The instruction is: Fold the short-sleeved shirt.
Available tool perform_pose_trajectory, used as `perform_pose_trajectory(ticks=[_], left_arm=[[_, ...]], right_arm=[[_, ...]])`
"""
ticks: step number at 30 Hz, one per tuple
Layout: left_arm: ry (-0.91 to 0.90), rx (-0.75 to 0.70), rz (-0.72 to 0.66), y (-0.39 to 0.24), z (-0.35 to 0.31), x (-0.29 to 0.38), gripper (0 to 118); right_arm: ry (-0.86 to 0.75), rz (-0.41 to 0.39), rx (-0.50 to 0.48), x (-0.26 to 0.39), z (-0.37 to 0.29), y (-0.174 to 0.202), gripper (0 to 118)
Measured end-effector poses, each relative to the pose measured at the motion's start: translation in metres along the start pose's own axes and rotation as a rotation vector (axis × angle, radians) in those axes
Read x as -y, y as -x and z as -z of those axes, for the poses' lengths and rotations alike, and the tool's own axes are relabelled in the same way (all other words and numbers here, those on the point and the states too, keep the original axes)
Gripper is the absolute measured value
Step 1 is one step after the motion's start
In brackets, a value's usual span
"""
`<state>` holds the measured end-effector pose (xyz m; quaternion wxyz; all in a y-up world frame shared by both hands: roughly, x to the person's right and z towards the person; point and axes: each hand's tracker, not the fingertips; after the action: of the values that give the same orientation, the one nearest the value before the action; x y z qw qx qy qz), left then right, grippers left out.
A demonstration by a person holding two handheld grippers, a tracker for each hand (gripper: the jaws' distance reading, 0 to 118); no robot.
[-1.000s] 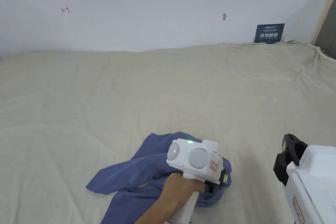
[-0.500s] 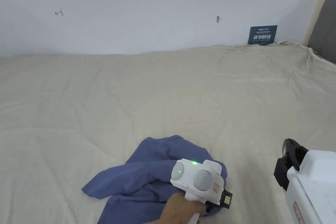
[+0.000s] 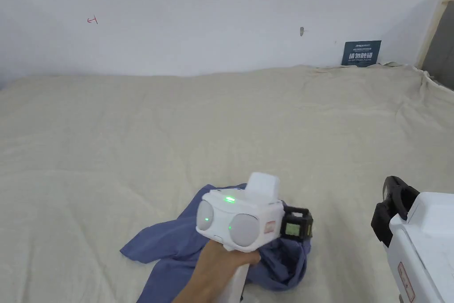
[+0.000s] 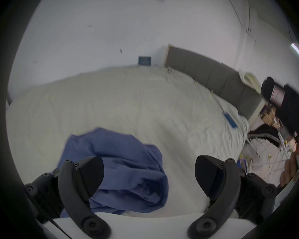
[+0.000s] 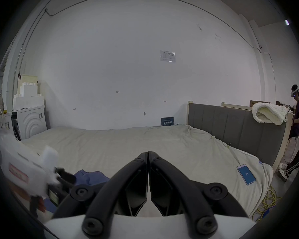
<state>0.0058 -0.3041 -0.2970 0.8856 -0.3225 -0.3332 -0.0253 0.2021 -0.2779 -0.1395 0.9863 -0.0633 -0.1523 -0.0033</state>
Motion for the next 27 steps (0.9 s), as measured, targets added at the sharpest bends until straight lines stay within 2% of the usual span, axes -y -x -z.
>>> perform_pose_trajectory(ticks=[6,11,20,22,23,25,27], left_arm=[[-0.215,-0.143,-0.032,0.039,-0.058,-0.010,111],[-0.392,-0.340,0.029,0.065,-0.094,-0.002,111],[-0.562,-0.553,0.045,0.101,-0.139,0.029,109],[-0.584,-0.566,0.036,0.108,-0.148,0.039,98],[-0.597,-0.573,0.038,0.110,-0.150,0.042,85],[-0.613,-0.603,0.053,0.115,-0.155,0.049,50],[-0.614,-0.611,0.052,0.120,-0.157,0.054,35]], right_arm=[[-0.019,-0.004,-0.017,-0.010,-0.005,0.013,0],[-0.034,-0.007,-0.030,-0.013,-0.005,0.020,0],[-0.048,-0.014,-0.057,-0.015,-0.001,0.030,0],[-0.049,-0.014,-0.062,-0.015,-0.001,0.031,0],[-0.050,-0.015,-0.064,-0.015,-0.001,0.031,0],[-0.051,-0.016,-0.068,-0.014,-0.001,0.032,0],[-0.050,-0.015,-0.070,-0.014,-0.001,0.033,0]])
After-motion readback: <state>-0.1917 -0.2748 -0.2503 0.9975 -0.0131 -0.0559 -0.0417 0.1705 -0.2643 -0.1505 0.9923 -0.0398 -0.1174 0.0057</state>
